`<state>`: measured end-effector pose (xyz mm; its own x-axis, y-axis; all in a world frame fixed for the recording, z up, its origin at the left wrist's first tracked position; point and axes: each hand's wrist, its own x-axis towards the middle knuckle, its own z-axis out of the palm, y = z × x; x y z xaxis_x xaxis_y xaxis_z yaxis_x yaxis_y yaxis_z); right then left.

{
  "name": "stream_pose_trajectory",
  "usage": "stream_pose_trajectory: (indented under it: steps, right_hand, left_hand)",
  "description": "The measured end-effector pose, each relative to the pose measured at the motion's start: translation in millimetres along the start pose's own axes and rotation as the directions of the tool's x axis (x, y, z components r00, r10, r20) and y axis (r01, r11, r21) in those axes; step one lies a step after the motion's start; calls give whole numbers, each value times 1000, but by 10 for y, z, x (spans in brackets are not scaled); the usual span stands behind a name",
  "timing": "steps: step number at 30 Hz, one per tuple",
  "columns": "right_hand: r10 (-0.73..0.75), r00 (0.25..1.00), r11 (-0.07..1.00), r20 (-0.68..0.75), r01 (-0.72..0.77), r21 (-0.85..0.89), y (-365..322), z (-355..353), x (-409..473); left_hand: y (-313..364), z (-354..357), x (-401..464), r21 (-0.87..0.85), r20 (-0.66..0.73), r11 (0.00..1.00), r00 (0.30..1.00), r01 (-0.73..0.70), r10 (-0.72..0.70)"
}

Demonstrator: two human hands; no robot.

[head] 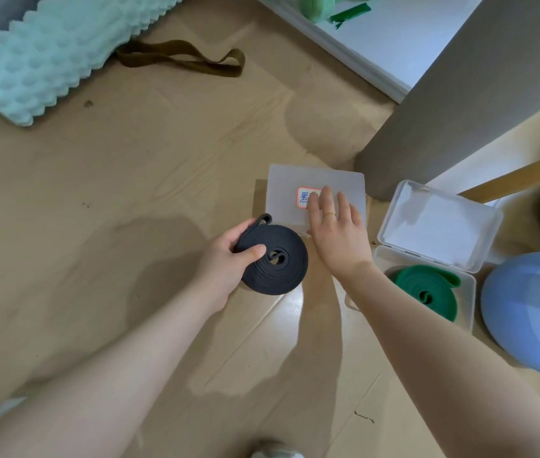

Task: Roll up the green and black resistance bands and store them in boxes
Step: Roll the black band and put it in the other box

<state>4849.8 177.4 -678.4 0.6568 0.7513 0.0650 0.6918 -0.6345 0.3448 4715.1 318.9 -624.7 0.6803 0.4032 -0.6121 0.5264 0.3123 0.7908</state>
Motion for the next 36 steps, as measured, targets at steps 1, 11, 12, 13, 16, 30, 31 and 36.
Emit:
stream_pose_trajectory:
  steps: [1,11,12,13,16,30,31,36]
  right_hand:
    - [-14,1000,1000,-17,14,-4,19,22,-19]
    - [42,991,970,-125,-10,244,-13,-284,-67]
    - [46,992,948,-114,-7,318,12,-339,-77]
    - [45,994,921,-99,-2,389,34,-397,-92]
    - [28,998,860,-52,3,510,53,-556,-188]
    - [146,986,524,74,-140,840,-56,-1019,-101]
    - [135,990,549,46,-113,828,-42,-1029,-87]
    - [77,983,841,-166,25,541,153,-999,150]
  left_hand:
    - [-15,0,1,-9,-15,1000,1000,-4,4]
    - [-86,-118,-85,-62,-47,996,997,-63,60]
    - [-75,-150,-117,-76,-35,995,998,-62,59]
    - [-59,-182,-158,-85,-19,995,998,-60,59]
    - [20,-274,-297,-70,53,996,996,-63,67]
    - [242,-464,-523,-41,158,999,987,-8,14]
    - [241,-470,-513,-40,151,999,989,-3,9]
    - [300,-488,-371,-67,131,998,991,4,5]
